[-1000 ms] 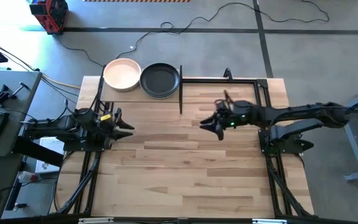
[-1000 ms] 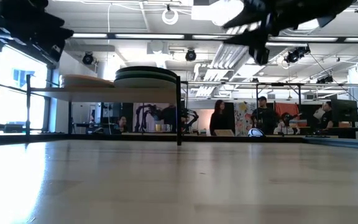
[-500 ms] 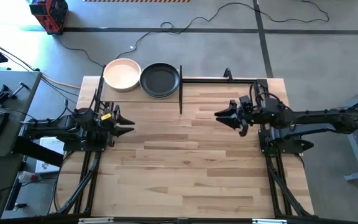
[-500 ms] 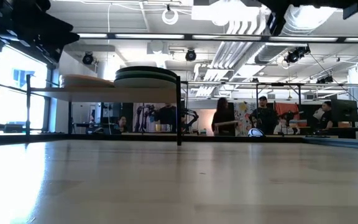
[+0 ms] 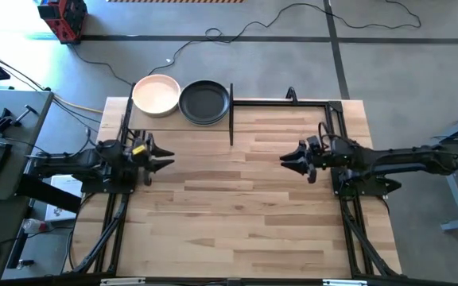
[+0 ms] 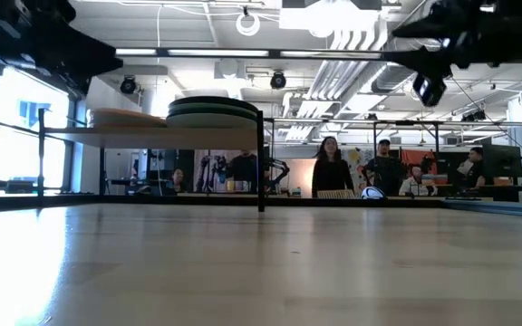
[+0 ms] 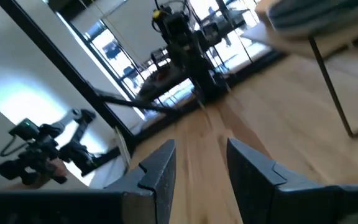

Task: Place and stack plates onto a shelf
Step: Return to Home Position

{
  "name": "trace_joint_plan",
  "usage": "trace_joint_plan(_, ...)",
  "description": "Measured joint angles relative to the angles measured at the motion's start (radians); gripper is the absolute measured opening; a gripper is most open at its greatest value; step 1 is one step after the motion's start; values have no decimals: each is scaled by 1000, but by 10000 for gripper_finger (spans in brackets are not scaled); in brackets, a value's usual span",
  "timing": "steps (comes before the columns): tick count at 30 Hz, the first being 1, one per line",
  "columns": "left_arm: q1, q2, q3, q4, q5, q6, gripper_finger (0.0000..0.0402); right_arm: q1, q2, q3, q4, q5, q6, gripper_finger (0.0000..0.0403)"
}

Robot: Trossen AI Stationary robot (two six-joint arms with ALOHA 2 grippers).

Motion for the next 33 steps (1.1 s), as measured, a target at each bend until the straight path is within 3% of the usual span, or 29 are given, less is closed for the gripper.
trace_joint_plan(5, 0, -3, -114, 105, -1, -86, 115, 1, -12, -58, -56, 0, 0, 126)
trace_joint_plan(16, 0, -2, -182, 157, -51, -72, 115, 1, -198, -186, -193, 5, 0, 126)
trace_joint_plan(25, 0, -2, -184, 163, -49, 15, 115, 1, -357, -204, -349, 4, 0, 126)
trace_joint_plan(33, 0, -2, -184, 163, -47, -64, 115, 1, -484, -204, -403, 3, 0, 126)
